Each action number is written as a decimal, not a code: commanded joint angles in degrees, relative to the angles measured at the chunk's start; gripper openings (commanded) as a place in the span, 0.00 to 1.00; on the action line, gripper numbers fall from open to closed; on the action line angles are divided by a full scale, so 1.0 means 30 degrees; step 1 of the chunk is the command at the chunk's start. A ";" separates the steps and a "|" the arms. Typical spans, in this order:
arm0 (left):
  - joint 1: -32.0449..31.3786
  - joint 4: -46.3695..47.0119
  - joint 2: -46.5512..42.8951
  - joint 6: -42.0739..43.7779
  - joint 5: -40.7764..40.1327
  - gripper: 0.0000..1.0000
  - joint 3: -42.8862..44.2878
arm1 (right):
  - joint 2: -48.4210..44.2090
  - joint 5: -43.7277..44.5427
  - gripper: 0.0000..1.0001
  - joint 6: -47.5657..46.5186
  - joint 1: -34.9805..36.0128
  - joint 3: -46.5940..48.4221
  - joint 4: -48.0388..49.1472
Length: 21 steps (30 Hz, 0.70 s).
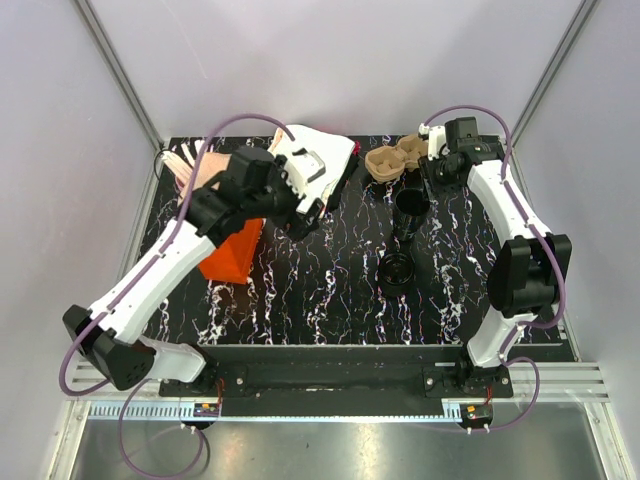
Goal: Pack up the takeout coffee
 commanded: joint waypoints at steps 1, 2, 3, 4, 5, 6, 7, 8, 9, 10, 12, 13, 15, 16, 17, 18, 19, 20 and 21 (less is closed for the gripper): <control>-0.0045 0.2527 -0.0316 0.0313 0.0005 0.99 -0.1818 | 0.0234 -0.0448 0.37 0.0313 -0.0065 0.0799 0.0425; -0.0045 0.2557 -0.0287 0.0458 0.0441 0.99 -0.1995 | 0.0263 -0.0506 0.36 0.0313 -0.0036 0.0741 0.0454; -0.0045 0.2529 -0.0257 0.0605 0.0475 0.99 -0.2229 | 0.0293 -0.0565 0.35 0.0284 -0.0036 0.0682 0.0454; -0.0016 0.2470 -0.0257 0.0664 0.0504 0.99 -0.2260 | 0.0264 -0.0624 0.34 0.0284 -0.0007 0.0566 0.0425; -0.0015 0.2354 -0.0228 0.0781 0.0504 0.99 -0.2260 | 0.0235 -0.0653 0.34 0.0313 -0.0036 0.0507 0.0454; -0.0015 0.2237 -0.0228 0.1014 0.0475 0.99 -0.2289 | 0.0234 -0.0654 0.34 0.0255 -0.0036 0.0448 0.0425; -0.0044 0.2149 -0.0199 0.1103 0.0417 0.99 -0.2290 | 0.0147 -0.0654 0.34 0.0284 -0.0036 0.0418 0.0454; -0.0045 0.2090 -0.0199 0.1191 0.0358 0.99 -0.2348 | 0.0176 -0.0625 0.34 0.0255 -0.0036 0.0389 0.0425; -0.0016 0.2118 -0.0169 0.1337 0.0329 0.99 -0.2464 | 0.0118 -0.0595 0.34 0.0255 -0.0036 0.0389 0.0454; -0.0044 0.2089 -0.0169 0.1397 0.0329 0.99 -0.2552 | 0.0059 -0.0595 0.33 0.0226 -0.0036 0.0389 0.0425; -0.0016 0.2351 -0.0140 0.1281 0.0416 0.99 -0.2670 | 0.0059 -0.0682 0.33 0.0284 -0.0036 0.0360 0.0454; -0.0015 0.2440 -0.0140 0.1193 0.0416 0.99 -0.2700 | 0.0117 -0.0712 0.32 0.0284 -0.0036 0.0331 0.0425; -0.0044 0.2790 -0.0140 0.0843 0.0446 0.99 -0.2758 | 0.0176 -0.0770 0.32 0.0284 -0.0007 0.0301 0.0425; -0.0016 0.2821 -0.0140 0.0754 0.0446 0.99 -0.2758 | 0.0234 -0.0800 0.31 0.0284 -0.0036 0.0243 0.0454; -0.0044 0.2879 -0.0140 0.0666 0.0533 0.99 -0.2758 | 0.0234 -0.0800 0.30 0.0284 -0.0036 0.0184 0.0425; -0.0016 0.2996 -0.0140 0.0549 0.0505 0.99 -0.2758 | 0.0234 -0.0887 0.29 0.0313 -0.0036 0.0155 0.0454; -0.0044 0.3026 -0.0111 0.0519 0.0504 0.99 -0.2758 | 0.0205 -0.0946 0.27 0.0284 -0.0036 0.0096 0.0454; -0.0016 0.3056 -0.0111 0.0431 0.0446 0.99 -0.2729 | 0.0234 -0.0947 0.27 0.0313 -0.0036 0.0067 0.0454; -0.0044 0.3027 -0.0082 0.0314 0.0417 0.99 -0.2642 | 0.0176 -0.0976 0.27 0.0342 -0.0007 0.0038 0.0454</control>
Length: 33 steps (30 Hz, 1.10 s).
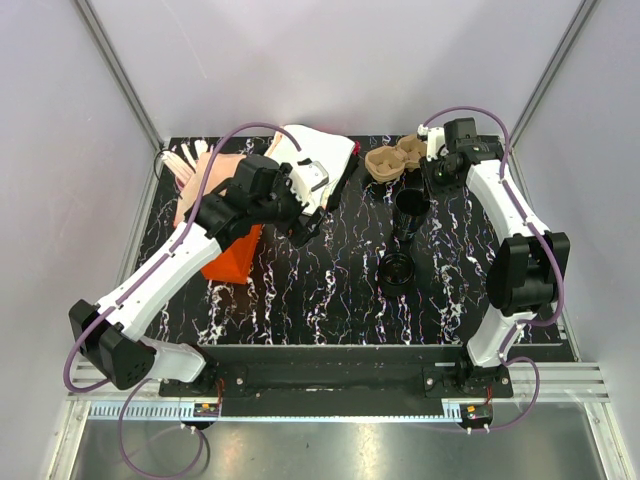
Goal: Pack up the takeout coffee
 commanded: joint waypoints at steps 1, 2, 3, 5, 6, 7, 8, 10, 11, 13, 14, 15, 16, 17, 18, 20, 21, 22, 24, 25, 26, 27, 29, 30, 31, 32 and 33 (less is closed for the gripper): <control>-0.0052 0.1205 -0.0249 -0.0481 0.0242 0.99 0.0076 | -0.0101 -0.0517 0.27 0.0212 -0.0036 -0.0043 0.0432; -0.0052 0.1176 -0.0336 -0.0481 0.0183 0.99 0.0076 | -0.0130 -0.0517 0.27 0.0241 -0.0036 -0.0043 0.0461; -0.0023 0.1118 -0.0395 -0.0481 0.0154 0.99 0.0076 | -0.0131 -0.0488 0.27 0.0212 -0.0065 -0.0043 0.0432; -0.0023 0.1088 -0.0512 -0.0481 0.0008 0.99 0.0105 | -0.0102 -0.0517 0.27 0.0212 -0.0036 -0.0072 0.0461; -0.0052 0.1001 -0.0542 -0.0510 -0.0051 0.99 0.0164 | -0.0043 -0.0517 0.27 0.0241 -0.0036 -0.0072 0.0432; 0.0006 0.0942 -0.0542 -0.0539 -0.0051 0.99 0.0193 | -0.0014 -0.0517 0.27 0.0241 -0.0007 -0.0072 0.0432; -0.0022 0.0883 -0.0600 -0.0540 -0.0052 0.99 0.0281 | 0.0045 -0.0459 0.27 0.0241 -0.0036 -0.0043 0.0432; -0.0023 0.0824 -0.0659 -0.0569 0.0007 0.99 0.0253 | 0.0104 -0.0488 0.27 0.0299 -0.0007 0.0015 0.0432; 0.0006 0.0795 -0.0717 -0.0569 0.0007 0.99 0.0310 | 0.0104 -0.0459 0.26 0.0300 -0.0007 0.0015 0.0403; -0.0023 0.0794 -0.0718 -0.0569 -0.0022 0.99 0.0311 | 0.0133 -0.0487 0.25 0.0329 -0.0007 0.0015 0.0403; 0.0006 0.0737 -0.0718 -0.0569 -0.0022 0.99 0.0311 | 0.0191 -0.0459 0.25 0.0329 -0.0007 0.0015 0.0374; 0.0007 0.0794 -0.0718 -0.0598 -0.0051 0.99 0.0311 | 0.0192 -0.0458 0.25 0.0329 -0.0007 0.0015 0.0344; -0.0022 0.0766 -0.0718 -0.0569 0.0007 0.99 0.0311 | 0.0221 -0.0429 0.24 0.0329 -0.0007 0.0015 0.0373; 0.0006 0.0736 -0.0718 -0.0627 0.0036 0.99 0.0340 | 0.0221 -0.0429 0.24 0.0329 -0.0007 0.0015 0.0344; -0.0022 0.0736 -0.0718 -0.0628 0.0007 0.99 0.0398 | 0.0250 -0.0400 0.24 0.0358 -0.0007 0.0044 0.0315; 0.0007 0.0677 -0.0717 -0.0657 0.0095 0.99 0.0486 | 0.0250 -0.0429 0.23 0.0329 -0.0007 0.0045 0.0315; -0.0022 0.0648 -0.0718 -0.0657 0.0095 0.99 0.0516 | 0.0250 -0.0458 0.22 0.0329 -0.0007 0.0045 0.0315; -0.0023 0.0648 -0.0689 -0.0686 0.0124 0.99 0.0516 | 0.0250 -0.0458 0.21 0.0358 -0.0007 0.0045 0.0315; -0.0023 0.0619 -0.0688 -0.0686 0.0183 0.99 0.0545 | 0.0221 -0.0429 0.20 0.0358 -0.0007 0.0074 0.0344; 0.0006 0.0590 -0.0659 -0.0686 0.0183 0.99 0.0545 | 0.0221 -0.0458 0.20 0.0387 -0.0007 0.0103 0.0315; 0.0007 0.0619 -0.0630 -0.0686 0.0183 0.99 0.0516 | 0.0221 -0.0458 0.20 0.0387 -0.0007 0.0103 0.0315; 0.0007 0.0619 -0.0630 -0.0686 0.0183 0.99 0.0516 | 0.0163 -0.0429 0.19 0.0387 -0.0007 0.0132 0.0344; 0.0006 0.0619 -0.0571 -0.0686 0.0183 0.99 0.0516 | 0.0133 -0.0312 0.17 0.0358 -0.0007 0.0162 0.0315; -0.0022 0.0619 -0.0571 -0.0715 0.0212 0.99 0.0545 | 0.0162 -0.0283 0.17 0.0387 -0.0036 0.0191 0.0344; -0.0023 0.0619 -0.0542 -0.0686 0.0212 0.99 0.0603 | 0.0191 -0.0282 0.15 0.0387 -0.0007 0.0191 0.0344; 0.0006 0.0619 -0.0513 -0.0686 0.0241 0.99 0.0604 | 0.0192 -0.0253 0.15 0.0387 -0.0007 0.0191 0.0315; 0.0007 0.0619 -0.0484 -0.0715 0.0270 0.99 0.0633 | 0.0221 -0.0224 0.14 0.0387 -0.0007 0.0220 0.0344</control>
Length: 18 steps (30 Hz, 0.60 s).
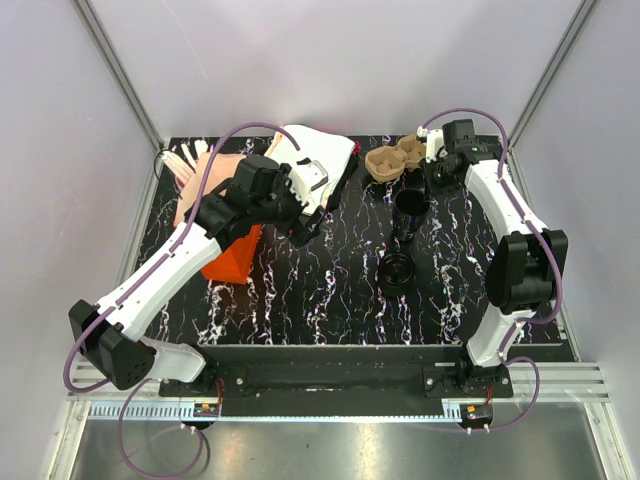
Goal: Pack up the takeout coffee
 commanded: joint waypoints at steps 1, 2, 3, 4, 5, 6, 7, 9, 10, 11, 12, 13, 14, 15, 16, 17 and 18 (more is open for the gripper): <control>-0.0022 0.0699 -0.0483 -0.0249 0.0285 0.99 0.0633 | -0.0085 -0.0209 0.13 0.0256 -0.0007 0.0286 0.0344; -0.0023 0.0699 -0.0454 -0.0278 0.0314 0.99 0.0662 | -0.0056 -0.0151 0.12 0.0256 -0.0007 0.0315 0.0344; -0.0023 0.0699 -0.0454 -0.0249 0.0373 0.99 0.0633 | -0.0056 -0.0122 0.12 0.0256 -0.0007 0.0344 0.0344; 0.0006 0.0699 -0.0454 -0.0249 0.0402 0.99 0.0633 | -0.0056 -0.0064 0.11 0.0285 -0.0007 0.0345 0.0315; -0.0022 0.0699 -0.0425 -0.0249 0.0374 0.99 0.0604 | -0.0056 0.0024 0.11 0.0286 -0.0007 0.0403 0.0344; -0.0023 0.0699 -0.0425 -0.0249 0.0402 0.99 0.0604 | -0.0056 0.0083 0.10 0.0286 -0.0007 0.0432 0.0344; 0.0006 0.0699 -0.0425 -0.0249 0.0403 0.99 0.0604 | -0.0027 0.0345 0.10 0.0315 -0.0007 0.0462 0.0344; -0.0022 0.0699 -0.0454 -0.0278 0.0432 0.99 0.0633 | 0.0061 0.0697 0.09 0.0374 -0.0007 0.0549 0.0344; -0.0023 0.0670 -0.0454 -0.0249 0.0432 0.99 0.0604 | 0.0090 0.1105 0.09 0.0432 -0.0007 0.0579 0.0402; -0.0023 0.0670 -0.0454 -0.0249 0.0432 0.99 0.0633 | 0.0178 0.1254 0.09 0.0461 -0.0007 0.0637 0.0403; -0.0023 0.0641 -0.0454 -0.0249 0.0432 0.99 0.0604 | 0.0237 0.1371 0.08 0.0462 -0.0007 0.0667 0.0374; 0.0006 0.0669 -0.0454 -0.0249 0.0432 0.99 0.0604 | 0.0266 0.1634 0.08 0.0520 -0.0007 0.0696 0.0373; -0.0022 0.0641 -0.0454 -0.0249 0.0432 0.99 0.0604 | 0.0324 0.1723 0.08 0.0491 -0.0007 0.0725 0.0373; 0.0006 0.0640 -0.0483 -0.0278 0.0432 0.99 0.0604 | 0.0354 0.1811 0.08 0.0520 -0.0007 0.0755 0.0402; 0.0007 0.0640 -0.0483 -0.0278 0.0432 0.99 0.0604 | 0.0383 0.2044 0.08 0.0520 -0.0007 0.0813 0.0374; 0.0007 0.0669 -0.0454 -0.0249 0.0432 0.99 0.0575 | 0.0442 0.2220 0.08 0.0578 -0.0007 0.0871 0.0402; -0.0022 0.0641 -0.0483 -0.0278 0.0403 0.99 0.0604 | 0.0500 0.2367 0.08 0.0608 -0.0007 0.0930 0.0374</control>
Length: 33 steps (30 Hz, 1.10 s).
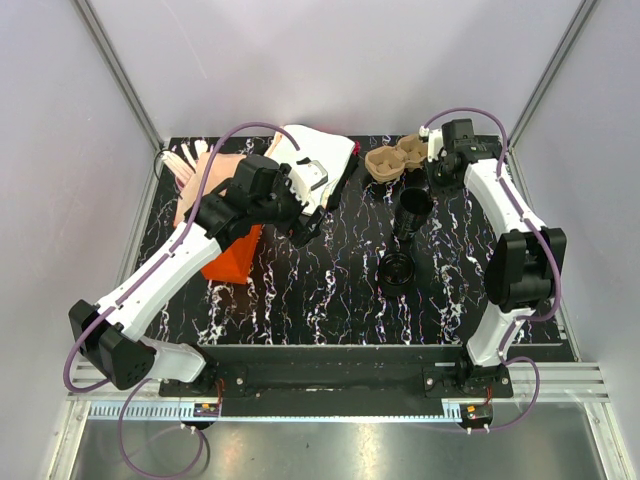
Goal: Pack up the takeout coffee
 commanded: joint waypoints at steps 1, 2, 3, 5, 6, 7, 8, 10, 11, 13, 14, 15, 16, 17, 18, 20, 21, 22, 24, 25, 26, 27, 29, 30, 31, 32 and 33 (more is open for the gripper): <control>-0.0023 0.0640 -0.0512 -0.0075 0.0395 0.99 0.0604 | 0.0275 0.1319 0.07 0.0309 -0.0036 0.0850 0.0351; 0.0006 0.0640 -0.0513 -0.0074 0.0396 0.99 0.0575 | 0.0304 0.1408 0.07 0.0338 -0.0036 0.0909 0.0352; 0.0007 0.0640 -0.0484 -0.0074 0.0367 0.99 0.0604 | 0.0304 0.1496 0.07 0.0397 -0.0036 0.0967 0.0323; -0.0023 0.0611 -0.0513 -0.0074 0.0395 0.99 0.0575 | 0.0304 0.1526 0.07 0.0485 -0.0094 0.1055 0.0352; 0.0006 0.0640 -0.0513 -0.0074 0.0367 0.99 0.0546 | 0.0304 0.1526 0.06 0.0514 -0.0124 0.1085 0.0323; 0.0007 0.0640 -0.0513 -0.0074 0.0395 0.99 0.0545 | 0.0275 0.1555 0.06 0.0572 -0.0153 0.1143 0.0351; 0.0007 0.0669 -0.0513 -0.0074 0.0367 0.99 0.0545 | 0.0246 0.1526 0.06 0.0602 -0.0182 0.1144 0.0352; 0.0007 0.0640 -0.0512 -0.0074 0.0396 0.99 0.0516 | 0.0217 0.1526 0.06 0.0660 -0.0212 0.1202 0.0323; -0.0022 0.0640 -0.0513 -0.0074 0.0396 0.99 0.0516 | 0.0187 0.1526 0.06 0.0661 -0.0241 0.1202 0.0351; 0.0007 0.0640 -0.0513 -0.0104 0.0396 0.99 0.0516 | 0.0129 0.1555 0.06 0.0719 -0.0241 0.1231 0.0323; -0.0022 0.0640 -0.0513 -0.0104 0.0367 0.99 0.0487 | 0.0099 0.1555 0.06 0.0748 -0.0212 0.1260 0.0351; -0.0023 0.0640 -0.0513 -0.0104 0.0395 0.99 0.0545 | 0.0099 0.1526 0.06 0.0749 -0.0212 0.1290 0.0323; 0.0006 0.0640 -0.0484 -0.0104 0.0367 0.99 0.0516 | 0.0099 0.1526 0.05 0.0749 -0.0241 0.1348 0.0351; -0.0022 0.0640 -0.0454 -0.0104 0.0366 0.99 0.0545 | 0.0128 0.2019 0.05 0.0749 -0.0241 0.1378 0.0381; -0.0023 0.0640 -0.0512 -0.0133 0.0395 0.99 0.0574 | 0.0158 0.2169 0.05 0.0749 -0.0270 0.1407 0.0381; -0.0023 0.0640 -0.0513 -0.0104 0.0425 0.99 0.0575 | 0.0245 0.2345 0.05 0.0807 -0.0387 0.1466 0.0410; -0.0023 0.0611 -0.0513 -0.0133 0.0425 0.99 0.0575 | 0.0304 0.2578 0.04 0.0865 -0.0446 0.1495 0.0410; -0.0023 0.0640 -0.0513 -0.0133 0.0396 0.99 0.0575 | 0.0362 0.2667 0.04 0.0924 -0.0504 0.1524 0.0468; 0.0006 0.0640 -0.0542 -0.0133 0.0367 0.99 0.0545 | 0.0363 0.2901 0.04 0.0983 -0.0738 0.1553 0.0469; -0.0022 0.0640 -0.0542 -0.0133 0.0424 0.99 0.0545 | 0.0334 0.2961 0.04 0.1070 -0.0797 0.1554 0.0527; 0.0006 0.0640 -0.0542 -0.0133 0.0396 0.99 0.0545 | 0.0305 0.2990 0.03 0.1100 -0.0914 0.1554 0.0557; -0.0022 0.0640 -0.0513 -0.0133 0.0425 0.99 0.0545 | 0.0304 0.3049 0.03 0.1100 -0.1002 0.1554 0.0615; 0.0007 0.0669 -0.0571 -0.0133 0.0454 0.99 0.0516 | 0.0275 0.3195 0.03 0.1100 -0.1206 0.1554 0.0616; -0.0022 0.0641 -0.0571 -0.0133 0.0454 0.99 0.0574 | 0.0275 0.3283 0.03 0.1129 -0.1295 0.1554 0.0644; -0.0023 0.0640 -0.0571 -0.0133 0.0454 0.99 0.0575 | 0.0333 0.3342 0.03 0.1159 -0.1354 0.1554 0.0732; -0.0023 0.0640 -0.0600 -0.0133 0.0454 0.99 0.0575 | 0.0334 0.3371 0.03 0.1188 -0.1441 0.1554 0.0704; -0.0023 0.0640 -0.0629 -0.0133 0.0454 0.99 0.0546 | 0.0334 0.3429 0.03 0.1188 -0.1587 0.1525 0.0732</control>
